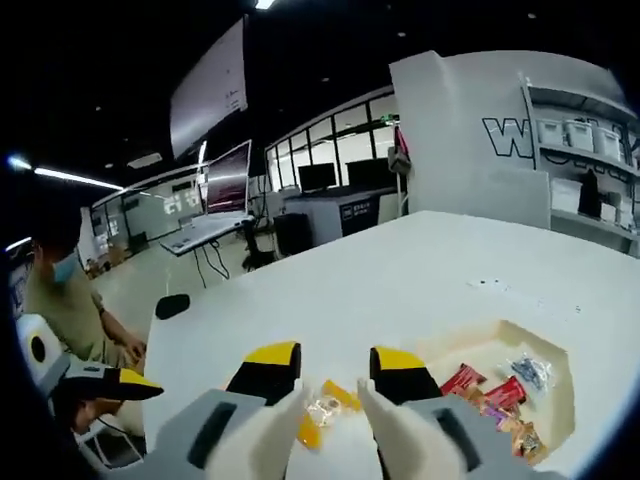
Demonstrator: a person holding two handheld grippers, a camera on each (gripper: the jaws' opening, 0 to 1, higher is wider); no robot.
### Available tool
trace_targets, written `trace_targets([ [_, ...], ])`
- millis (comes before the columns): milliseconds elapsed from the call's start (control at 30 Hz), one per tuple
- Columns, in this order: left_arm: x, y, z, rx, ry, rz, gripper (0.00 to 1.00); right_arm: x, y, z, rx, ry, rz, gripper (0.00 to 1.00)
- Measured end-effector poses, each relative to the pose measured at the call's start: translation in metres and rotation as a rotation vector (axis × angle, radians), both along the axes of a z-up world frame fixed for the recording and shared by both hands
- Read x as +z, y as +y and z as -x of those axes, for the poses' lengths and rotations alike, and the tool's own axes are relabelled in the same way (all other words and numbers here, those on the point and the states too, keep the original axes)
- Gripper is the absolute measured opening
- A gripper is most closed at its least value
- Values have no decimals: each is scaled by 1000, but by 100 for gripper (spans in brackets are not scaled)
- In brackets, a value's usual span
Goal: Place the target food into the container with the food tongs after gripping and lifting it, then release it inside without dropping or visibly crushing the food.
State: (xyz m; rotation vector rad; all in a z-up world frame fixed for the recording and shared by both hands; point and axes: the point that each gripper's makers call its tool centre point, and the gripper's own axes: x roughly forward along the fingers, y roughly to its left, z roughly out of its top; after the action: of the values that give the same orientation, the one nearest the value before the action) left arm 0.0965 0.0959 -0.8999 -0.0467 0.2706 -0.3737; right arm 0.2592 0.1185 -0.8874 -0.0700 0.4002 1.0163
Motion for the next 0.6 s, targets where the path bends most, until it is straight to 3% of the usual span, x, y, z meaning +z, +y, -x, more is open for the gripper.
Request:
trace_targets([
  [200, 0, 4, 2, -6, 5, -12, 98, -22, 16, 16, 37, 57, -8, 22],
  [300, 3, 10, 2, 6, 2, -4, 98, -22, 30, 35, 120, 120, -71, 22],
  [333, 3, 11, 2, 9, 3, -3, 98, -26, 30, 36, 109, 148, -65, 22],
  [400, 3, 13, 2, 13, 1, -3, 98, -33, 29, 35, 109, 118, -22, 22],
  [600, 0, 10, 2, 7, 4, -3, 97, -42, 23, 40, 117, 130, 9, 22],
])
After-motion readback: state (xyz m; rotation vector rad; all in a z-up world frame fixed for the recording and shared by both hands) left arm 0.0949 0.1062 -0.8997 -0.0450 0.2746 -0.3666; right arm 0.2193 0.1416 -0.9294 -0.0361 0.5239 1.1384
